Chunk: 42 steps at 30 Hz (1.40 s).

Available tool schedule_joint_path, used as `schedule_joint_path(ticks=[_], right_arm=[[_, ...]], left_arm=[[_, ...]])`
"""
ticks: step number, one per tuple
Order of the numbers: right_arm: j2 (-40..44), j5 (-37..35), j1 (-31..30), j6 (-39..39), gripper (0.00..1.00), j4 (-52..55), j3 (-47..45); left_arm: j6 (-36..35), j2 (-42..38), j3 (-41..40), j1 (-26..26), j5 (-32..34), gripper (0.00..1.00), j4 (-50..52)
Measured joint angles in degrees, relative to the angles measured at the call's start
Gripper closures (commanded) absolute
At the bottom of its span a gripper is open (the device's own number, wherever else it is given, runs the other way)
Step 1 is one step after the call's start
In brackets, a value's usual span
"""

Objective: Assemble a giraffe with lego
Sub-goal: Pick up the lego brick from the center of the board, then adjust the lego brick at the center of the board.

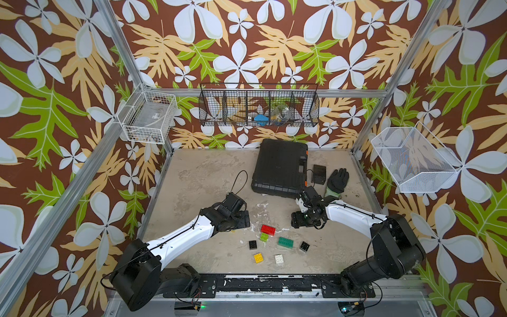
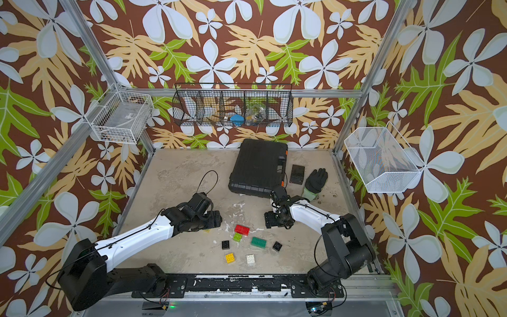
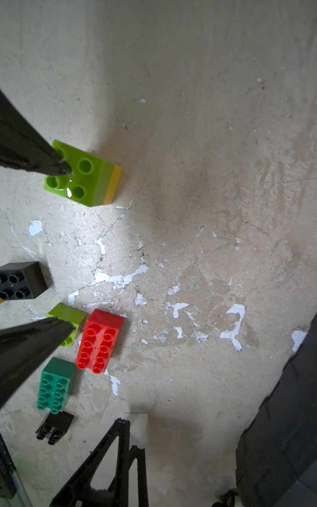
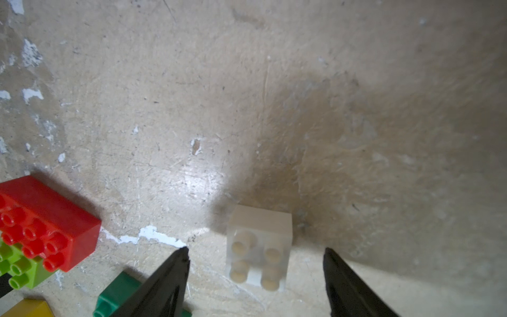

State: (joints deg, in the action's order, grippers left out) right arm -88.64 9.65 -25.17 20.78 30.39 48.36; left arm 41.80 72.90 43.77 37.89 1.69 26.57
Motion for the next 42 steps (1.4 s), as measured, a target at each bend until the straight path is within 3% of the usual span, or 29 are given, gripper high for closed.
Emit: schedule_joint_path(ticks=[5,11,15,22,30,42], right_arm=[[-1.9,0.7,0.3,-0.7,0.42,-1.3,0.3],[-1.7,0.5,0.3,-1.5,0.76,-3.5,-0.9],[-0.3,0.6,0.3,-1.5,0.86,-3.7,-1.6],[11.5,-0.8,0.3,2.3,0.89,3.1,-0.9],[28.7,-0.7,-2.0,19.2,0.90,13.2,-3.1],[32.2,-0.2,-9.0,36.9,0.90,15.4,-11.5]], left_arm=[[0.2,0.1,-0.1,0.0,0.0,0.17,-0.2],[1.4,-1.0,-1.4,0.0,0.2,0.18,-0.3],[1.8,-1.5,-1.9,0.0,0.2,0.18,-0.3],[1.8,-2.2,-2.2,0.0,0.9,0.18,-0.4],[-0.1,-2.9,-2.9,0.0,4.3,0.18,-0.2],[-0.3,-5.2,-2.9,0.0,7.0,0.18,1.8]])
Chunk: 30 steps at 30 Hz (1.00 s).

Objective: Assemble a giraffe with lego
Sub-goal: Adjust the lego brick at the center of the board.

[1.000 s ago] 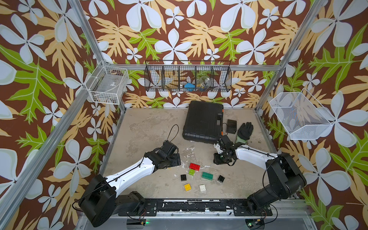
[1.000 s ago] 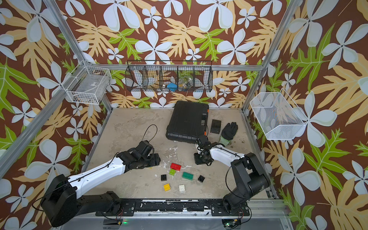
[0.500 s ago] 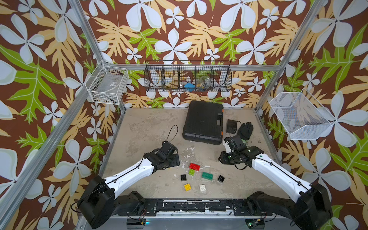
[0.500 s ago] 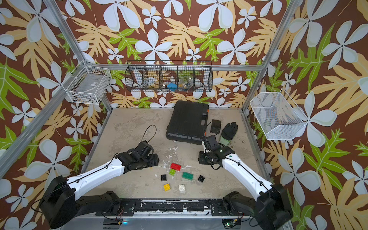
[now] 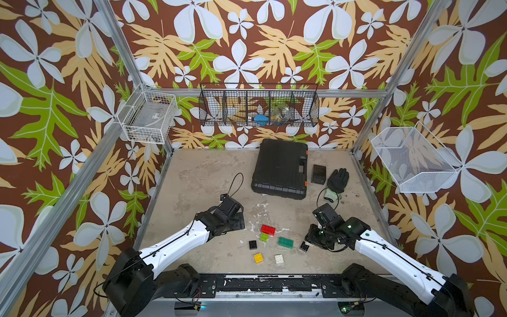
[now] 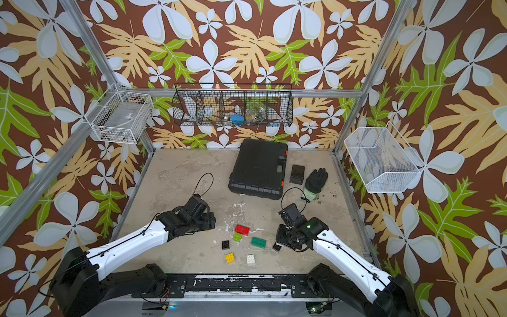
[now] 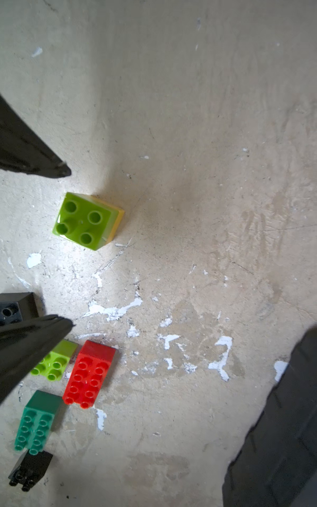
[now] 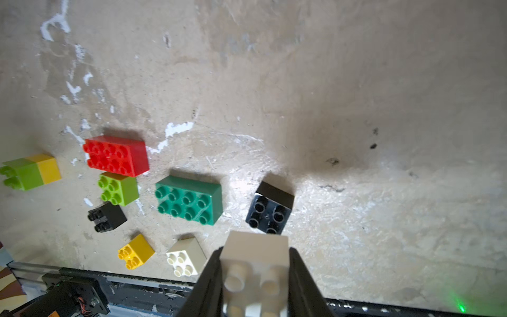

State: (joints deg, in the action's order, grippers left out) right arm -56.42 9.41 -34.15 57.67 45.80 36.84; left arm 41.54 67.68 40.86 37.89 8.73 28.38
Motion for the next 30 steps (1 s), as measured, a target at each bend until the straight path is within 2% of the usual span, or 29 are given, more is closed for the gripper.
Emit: schedule_joint_path(ticks=[5,14,21,30], right_arm=[[-1.2,-0.5,-1.2,3.7,0.90,-1.7,-1.3],[-6.8,-0.8,-1.4,3.8,0.89,-3.7,0.2],[-7.2,-1.0,-1.4,4.7,0.89,-3.7,0.6],[-4.8,-0.5,-1.8,7.6,0.88,-3.8,-3.5]], left_arm=[[-0.8,-0.1,0.0,0.0,1.3,0.18,0.5],[-1.5,1.8,1.2,0.0,2.6,0.18,0.2],[-2.7,2.9,1.6,0.0,3.2,0.17,0.0],[-5.0,5.2,3.1,0.0,3.5,0.17,-0.4]])
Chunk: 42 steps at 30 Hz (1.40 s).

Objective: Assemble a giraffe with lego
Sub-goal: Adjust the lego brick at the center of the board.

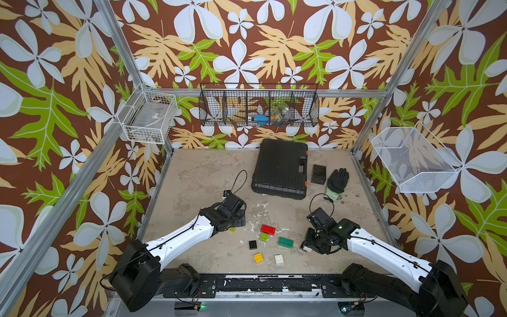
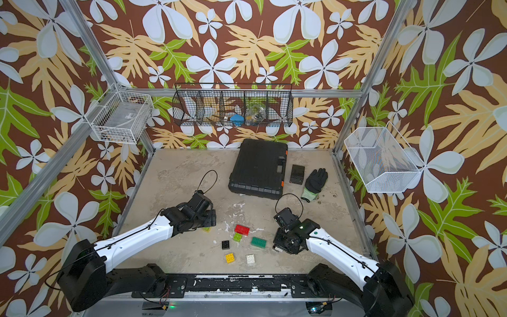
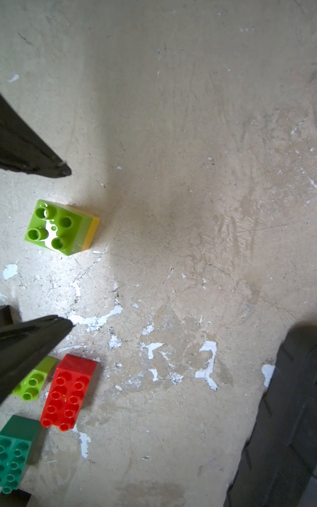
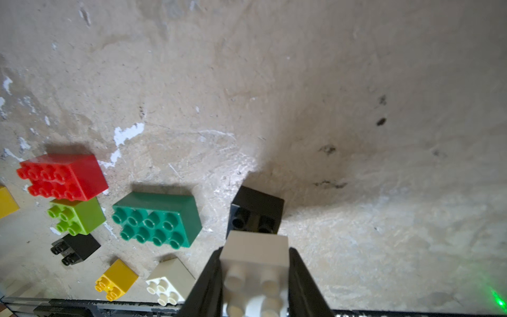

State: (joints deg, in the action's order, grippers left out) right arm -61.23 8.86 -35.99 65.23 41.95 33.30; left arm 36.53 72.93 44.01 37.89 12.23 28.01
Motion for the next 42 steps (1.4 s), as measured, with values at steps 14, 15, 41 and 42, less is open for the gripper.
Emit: schedule_joint_path(ticks=[14,15,41,42], right_arm=[[-3.9,0.5,-0.9,1.9,0.87,-7.9,-0.2],[-4.5,0.3,-0.8,1.8,0.86,-8.2,0.0],[-9.2,-5.7,-5.4,-15.7,0.84,-3.1,10.1],[-9.7,-5.6,-5.7,-15.7,0.84,-3.1,9.9]], left_arm=[[-2.1,0.3,0.1,0.0,0.5,0.17,0.3],[-2.1,0.2,0.1,0.0,0.8,0.17,0.3],[-2.1,-4.9,-3.8,0.0,1.0,0.17,0.9],[-2.1,-5.1,-3.9,0.0,1.0,0.17,0.9]])
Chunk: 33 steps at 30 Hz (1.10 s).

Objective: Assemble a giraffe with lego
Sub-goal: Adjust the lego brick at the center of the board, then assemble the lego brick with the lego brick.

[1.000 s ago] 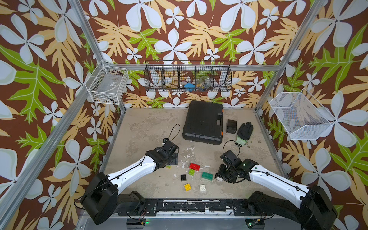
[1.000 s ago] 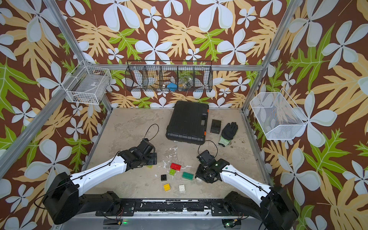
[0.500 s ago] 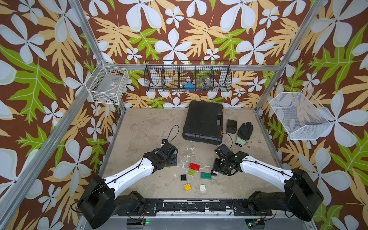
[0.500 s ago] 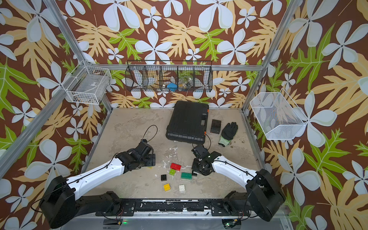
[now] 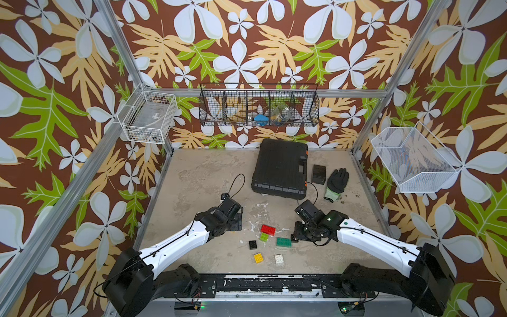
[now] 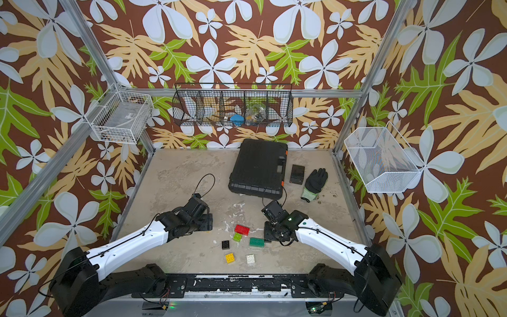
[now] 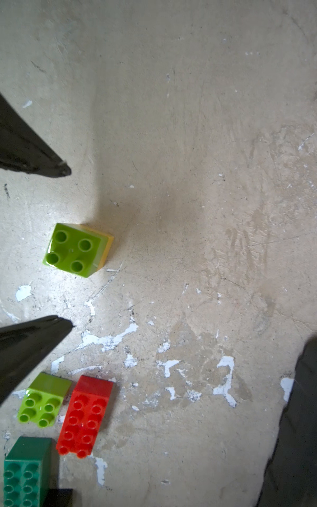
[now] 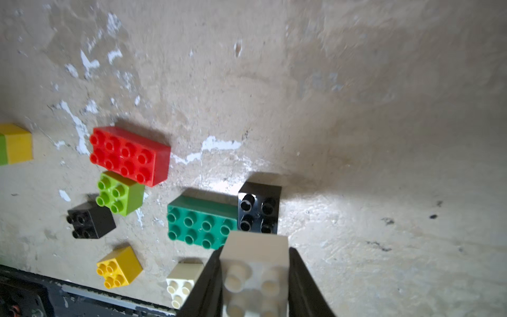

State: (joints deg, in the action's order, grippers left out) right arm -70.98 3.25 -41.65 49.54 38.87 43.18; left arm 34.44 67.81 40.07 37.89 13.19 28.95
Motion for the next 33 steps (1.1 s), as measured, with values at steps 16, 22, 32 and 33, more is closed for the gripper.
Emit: schedule_joint_path(ticks=[16,22,32,33], right_arm=[[-4.5,-0.4,-0.1,-1.7,0.83,-2.9,-0.9],[-5.6,-0.4,-0.1,-2.1,0.84,-3.3,-0.6],[-6.1,-0.2,-0.1,-2.4,0.83,-4.8,-0.3],[-6.5,-0.2,-0.1,-2.4,0.83,-4.9,-0.6]], left_arm=[[0.0,-0.8,-0.2,0.0,-1.7,0.17,0.2],[0.0,-0.4,0.0,0.0,-1.9,0.17,0.3],[0.3,-0.3,0.0,0.0,-1.9,0.17,0.3],[0.3,-0.3,0.0,0.0,-1.9,0.17,0.3]])
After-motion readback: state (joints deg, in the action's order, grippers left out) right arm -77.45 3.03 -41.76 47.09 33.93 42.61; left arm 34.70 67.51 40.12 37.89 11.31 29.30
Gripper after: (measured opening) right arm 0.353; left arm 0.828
